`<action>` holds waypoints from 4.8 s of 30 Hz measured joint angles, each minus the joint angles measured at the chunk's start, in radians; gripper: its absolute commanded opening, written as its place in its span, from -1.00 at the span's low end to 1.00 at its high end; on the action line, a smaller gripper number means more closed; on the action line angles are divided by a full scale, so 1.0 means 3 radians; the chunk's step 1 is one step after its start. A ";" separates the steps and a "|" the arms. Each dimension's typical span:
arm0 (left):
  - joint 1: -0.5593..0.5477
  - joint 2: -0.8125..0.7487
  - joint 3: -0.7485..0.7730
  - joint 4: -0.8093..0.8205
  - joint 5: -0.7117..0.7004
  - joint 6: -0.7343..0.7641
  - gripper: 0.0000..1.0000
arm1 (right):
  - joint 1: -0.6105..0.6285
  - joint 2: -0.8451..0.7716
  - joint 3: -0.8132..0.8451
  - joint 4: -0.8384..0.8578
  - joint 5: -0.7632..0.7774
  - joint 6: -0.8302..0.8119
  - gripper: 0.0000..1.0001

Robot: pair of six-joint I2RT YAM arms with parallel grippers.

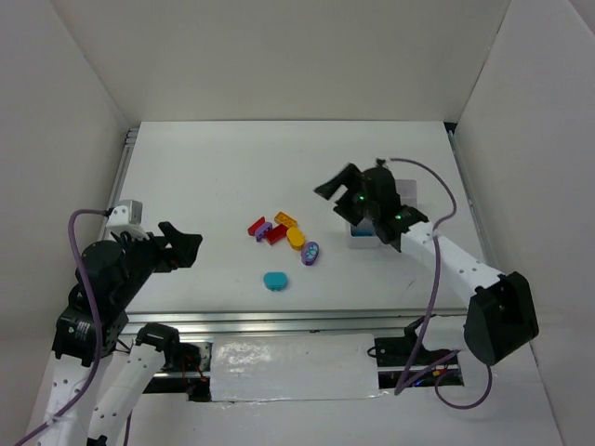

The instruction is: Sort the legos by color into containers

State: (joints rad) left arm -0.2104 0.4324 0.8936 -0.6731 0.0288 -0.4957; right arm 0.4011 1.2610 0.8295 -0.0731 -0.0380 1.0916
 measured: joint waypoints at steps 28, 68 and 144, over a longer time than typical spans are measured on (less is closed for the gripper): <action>0.0000 -0.0066 0.0000 -0.0076 -0.0463 -0.0109 0.99 | 0.1984 0.1703 0.1499 -0.1471 -0.0093 -0.3773 0.98; 0.0000 -0.0033 0.0000 -0.0071 -0.0398 -0.0103 0.99 | 0.1217 0.0880 0.1086 -0.0839 0.0856 -0.1906 -1.00; 0.0000 -0.0123 0.0000 -0.0041 -0.0189 -0.0086 0.99 | 0.0233 -0.0066 -0.0347 -0.1091 0.2162 0.1823 -0.02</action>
State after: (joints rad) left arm -0.2104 0.3954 0.8936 -0.6853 -0.0280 -0.5217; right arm 0.4709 1.2411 0.7254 -0.4004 0.6106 1.6386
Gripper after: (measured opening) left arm 0.995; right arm 0.578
